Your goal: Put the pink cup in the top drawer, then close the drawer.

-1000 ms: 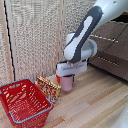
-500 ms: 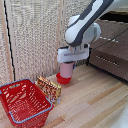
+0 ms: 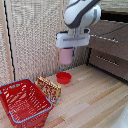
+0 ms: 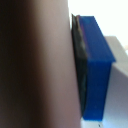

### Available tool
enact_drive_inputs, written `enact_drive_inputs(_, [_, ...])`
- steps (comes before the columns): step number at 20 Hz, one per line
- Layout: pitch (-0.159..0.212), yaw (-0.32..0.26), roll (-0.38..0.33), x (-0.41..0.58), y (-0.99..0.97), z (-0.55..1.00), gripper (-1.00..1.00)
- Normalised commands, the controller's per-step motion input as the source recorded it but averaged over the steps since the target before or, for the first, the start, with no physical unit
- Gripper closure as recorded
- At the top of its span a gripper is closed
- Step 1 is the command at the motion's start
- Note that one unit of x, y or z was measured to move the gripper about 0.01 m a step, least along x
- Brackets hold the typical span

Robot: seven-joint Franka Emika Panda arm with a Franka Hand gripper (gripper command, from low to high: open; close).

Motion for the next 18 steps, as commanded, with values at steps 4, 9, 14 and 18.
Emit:
enact_drive_inputs(4, [0.162, -0.002, -0.017, 0.671, -0.15, 0.78, 1.00])
enact_drive_inputs(9, [0.060, 0.000, -0.035, 0.434, -0.20, 0.95, 1.00])
enact_drive_inputs(14, [0.035, -0.029, -0.067, 0.269, -0.23, 0.99, 1.00])
enact_drive_inputs(18, [0.023, -0.075, -0.025, 0.084, -0.23, 1.00, 1.00])
